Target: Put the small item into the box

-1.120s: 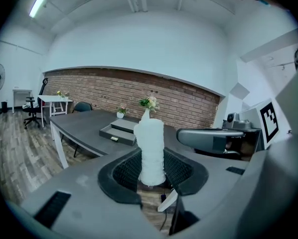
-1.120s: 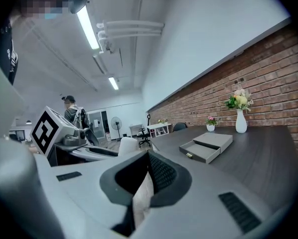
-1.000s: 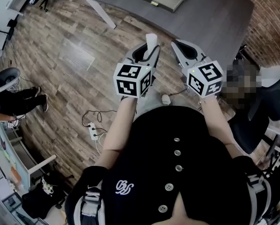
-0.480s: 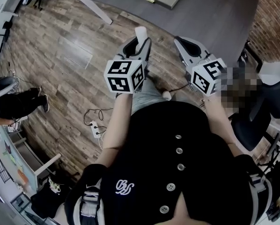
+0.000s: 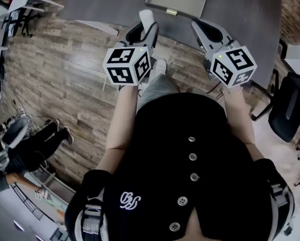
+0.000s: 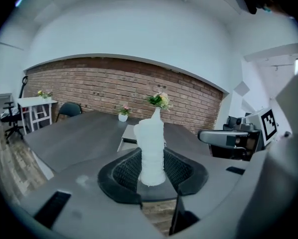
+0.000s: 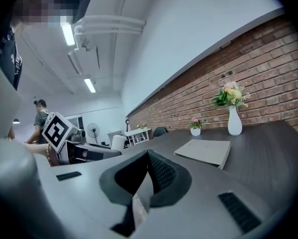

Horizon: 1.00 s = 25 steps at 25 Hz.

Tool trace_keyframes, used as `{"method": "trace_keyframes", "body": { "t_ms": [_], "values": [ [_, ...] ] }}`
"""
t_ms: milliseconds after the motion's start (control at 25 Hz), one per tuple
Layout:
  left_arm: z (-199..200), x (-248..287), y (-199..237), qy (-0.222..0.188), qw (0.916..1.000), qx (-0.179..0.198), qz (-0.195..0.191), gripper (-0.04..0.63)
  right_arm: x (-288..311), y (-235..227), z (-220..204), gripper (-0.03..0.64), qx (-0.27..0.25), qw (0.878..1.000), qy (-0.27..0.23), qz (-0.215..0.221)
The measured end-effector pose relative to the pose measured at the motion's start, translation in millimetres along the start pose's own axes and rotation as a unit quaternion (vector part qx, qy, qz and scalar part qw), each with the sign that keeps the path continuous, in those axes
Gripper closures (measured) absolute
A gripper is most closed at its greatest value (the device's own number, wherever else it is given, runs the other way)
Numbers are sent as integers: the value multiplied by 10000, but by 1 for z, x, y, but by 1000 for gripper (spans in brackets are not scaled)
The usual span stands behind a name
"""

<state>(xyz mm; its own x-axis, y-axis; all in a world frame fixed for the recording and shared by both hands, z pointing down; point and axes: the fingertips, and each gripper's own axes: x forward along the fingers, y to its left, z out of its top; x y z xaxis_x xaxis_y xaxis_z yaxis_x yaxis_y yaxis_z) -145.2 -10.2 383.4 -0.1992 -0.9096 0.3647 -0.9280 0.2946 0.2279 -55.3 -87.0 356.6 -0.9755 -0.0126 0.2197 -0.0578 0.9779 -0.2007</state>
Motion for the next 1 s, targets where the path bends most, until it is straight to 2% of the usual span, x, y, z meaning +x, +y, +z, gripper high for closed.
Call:
{"method": "trace_keyframes", "body": {
  "t_ms": [200,520,800,1000],
  "values": [
    [41,38,47,129,9964,425,-723,463,51,-9,29,612,97,9973,-267,-679],
    [44,82,53,448,9829,505,-1714,463,71,-27,31,612,228,9886,-157,-1481],
    [38,100,39,707,9748,519,-2053,463,74,-43,29,612,561,9838,-161,-1698],
    [25,107,36,1009,9648,1086,-2172,463,80,-45,22,613,615,9841,-60,-1667]
  ]
}}
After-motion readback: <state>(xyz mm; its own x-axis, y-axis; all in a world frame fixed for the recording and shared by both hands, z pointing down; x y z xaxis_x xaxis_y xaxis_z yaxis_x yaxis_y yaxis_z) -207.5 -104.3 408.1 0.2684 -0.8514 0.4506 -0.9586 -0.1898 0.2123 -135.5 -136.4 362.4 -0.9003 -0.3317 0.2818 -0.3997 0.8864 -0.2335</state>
